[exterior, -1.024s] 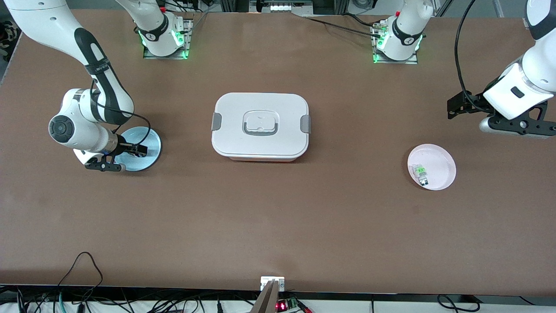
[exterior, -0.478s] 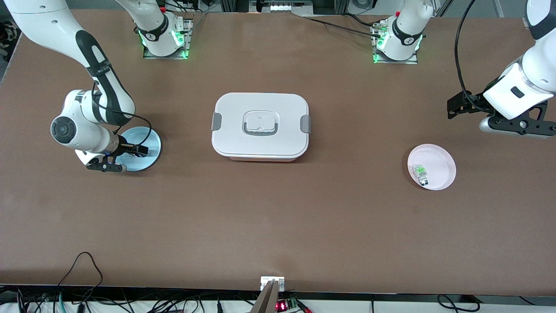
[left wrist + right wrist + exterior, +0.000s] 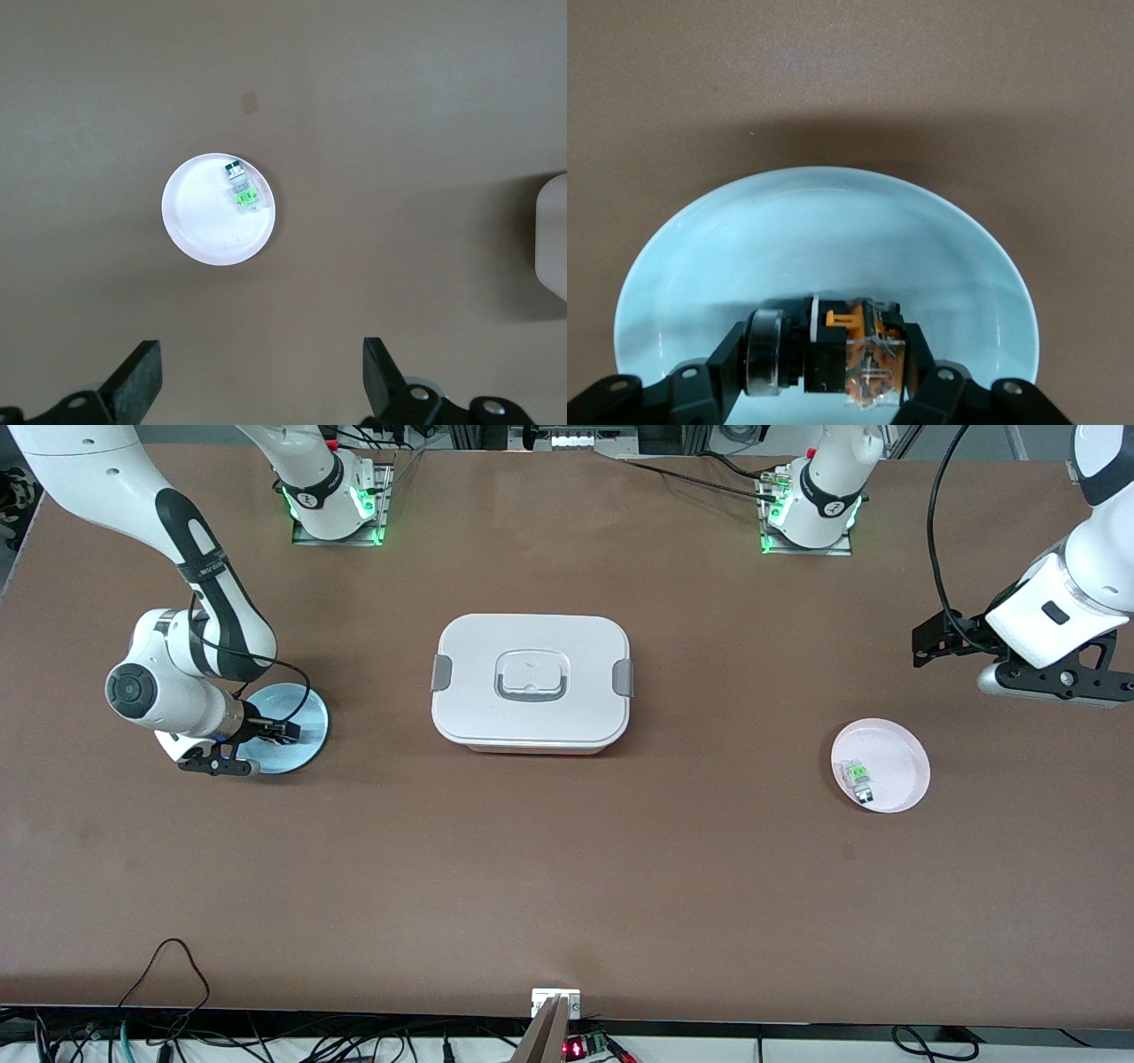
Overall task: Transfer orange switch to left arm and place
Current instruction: 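Lower the right gripper and close it on the orange switch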
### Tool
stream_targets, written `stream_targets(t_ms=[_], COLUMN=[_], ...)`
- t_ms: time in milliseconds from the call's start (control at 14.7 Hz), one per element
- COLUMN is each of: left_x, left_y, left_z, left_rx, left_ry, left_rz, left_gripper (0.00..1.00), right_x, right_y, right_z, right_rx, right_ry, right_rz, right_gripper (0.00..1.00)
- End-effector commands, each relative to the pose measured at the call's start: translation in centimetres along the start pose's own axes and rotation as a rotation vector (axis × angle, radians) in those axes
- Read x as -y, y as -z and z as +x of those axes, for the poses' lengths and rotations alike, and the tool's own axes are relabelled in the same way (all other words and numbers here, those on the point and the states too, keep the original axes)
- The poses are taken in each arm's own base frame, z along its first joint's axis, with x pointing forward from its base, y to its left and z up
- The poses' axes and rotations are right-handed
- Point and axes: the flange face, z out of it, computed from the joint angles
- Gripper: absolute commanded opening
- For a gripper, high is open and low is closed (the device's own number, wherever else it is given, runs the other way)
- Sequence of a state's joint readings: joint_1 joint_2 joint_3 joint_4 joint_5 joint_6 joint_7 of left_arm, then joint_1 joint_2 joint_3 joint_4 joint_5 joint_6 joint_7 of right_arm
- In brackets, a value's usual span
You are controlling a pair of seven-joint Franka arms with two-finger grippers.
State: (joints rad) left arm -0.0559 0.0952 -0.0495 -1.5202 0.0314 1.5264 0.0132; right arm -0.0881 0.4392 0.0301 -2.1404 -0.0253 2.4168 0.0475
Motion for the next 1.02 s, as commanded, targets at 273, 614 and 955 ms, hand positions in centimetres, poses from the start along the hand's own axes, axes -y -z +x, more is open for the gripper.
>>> stream_targets(t_ms=[273,614,955], left_x=[-0.1,-0.2,-0.2], left_y=[0.9,0.9,0.9], left_z=[-0.4,-0.4,-0.4], left_rx=[-0.001,-0.002,-0.002], left_ry=[-0.01,-0.011,-0.011], left_rz=[0.023,0.021,0.023], left_gripper=[1.0,1.0,1.0], right_x=[0.1,1.7,2.3], right_y=[-0.1,2.4,8.6], right_z=[-0.2,-0.2,-0.1], right_rx=[-0.002,-0.024,-0.047], right_ry=[0.085,0.115,0.133], right_rz=[0.004,0.009,0.003], right_gripper=[0.35,0.33,0.32])
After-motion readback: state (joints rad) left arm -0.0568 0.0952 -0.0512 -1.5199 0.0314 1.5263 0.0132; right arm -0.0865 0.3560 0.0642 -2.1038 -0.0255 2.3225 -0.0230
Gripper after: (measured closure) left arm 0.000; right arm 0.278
